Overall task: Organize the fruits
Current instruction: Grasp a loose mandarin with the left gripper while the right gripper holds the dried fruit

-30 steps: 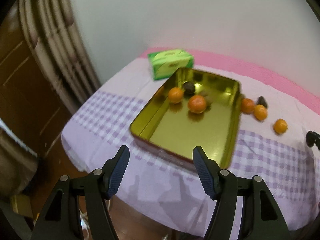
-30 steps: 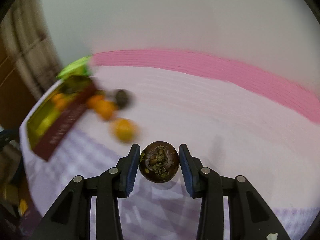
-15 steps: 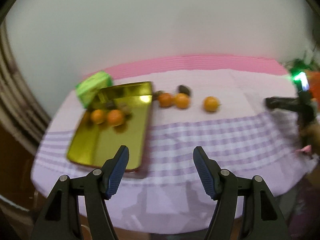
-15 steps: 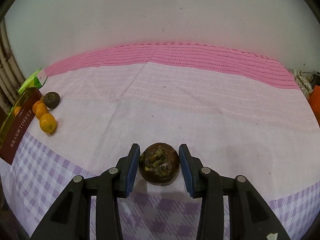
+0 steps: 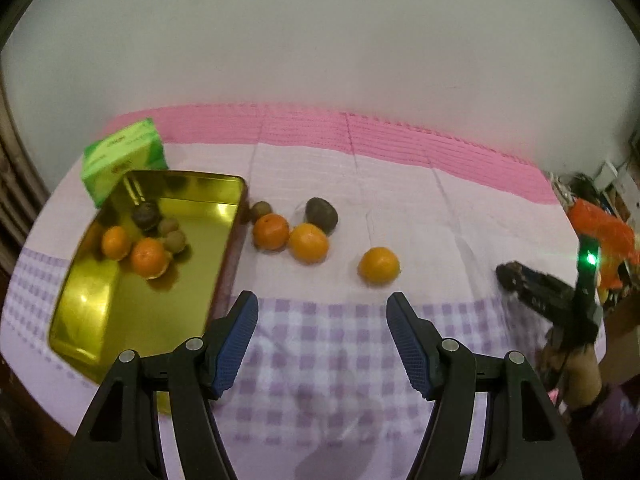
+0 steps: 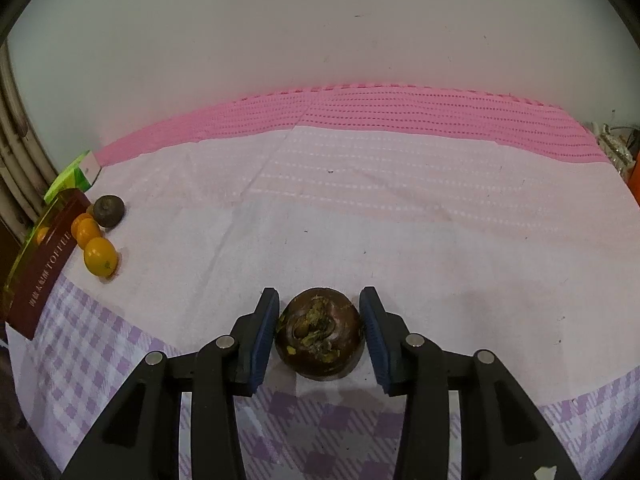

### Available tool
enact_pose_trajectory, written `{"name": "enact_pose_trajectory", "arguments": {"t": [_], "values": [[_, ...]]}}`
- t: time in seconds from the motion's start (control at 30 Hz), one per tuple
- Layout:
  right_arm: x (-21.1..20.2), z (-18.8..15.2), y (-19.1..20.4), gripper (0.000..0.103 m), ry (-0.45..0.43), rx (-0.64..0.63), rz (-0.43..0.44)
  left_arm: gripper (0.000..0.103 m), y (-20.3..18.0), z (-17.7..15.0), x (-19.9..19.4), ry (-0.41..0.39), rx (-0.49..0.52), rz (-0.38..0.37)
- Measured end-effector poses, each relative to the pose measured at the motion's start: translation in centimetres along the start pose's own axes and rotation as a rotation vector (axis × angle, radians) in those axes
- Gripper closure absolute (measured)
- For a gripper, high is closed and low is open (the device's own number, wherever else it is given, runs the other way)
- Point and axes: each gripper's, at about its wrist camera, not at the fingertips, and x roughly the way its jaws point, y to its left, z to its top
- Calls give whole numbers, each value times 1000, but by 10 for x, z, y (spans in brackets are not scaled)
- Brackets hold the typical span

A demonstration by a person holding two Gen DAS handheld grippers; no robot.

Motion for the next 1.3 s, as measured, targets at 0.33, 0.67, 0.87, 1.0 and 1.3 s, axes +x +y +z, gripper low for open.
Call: {"name": "enact_pose_trajectory", "arguments": {"t": [0.33, 0.67, 0.87, 1.0, 1.3], "values": [[1, 1, -8, 62, -5, 24, 40, 37, 2, 28, 65, 73, -101, -14], [1, 1, -13, 62, -10, 46, 68, 50, 12, 40, 111, 128, -136, 53], [1, 1, -15, 62, -10, 49, 74, 51, 21, 44, 130, 168, -193, 39], [1, 1, -15, 62, -11, 51, 77, 63, 20, 44, 141, 194, -188, 38], [2, 1, -16, 61, -10, 50, 75, 65, 9, 32, 132, 178, -150, 53]]}}
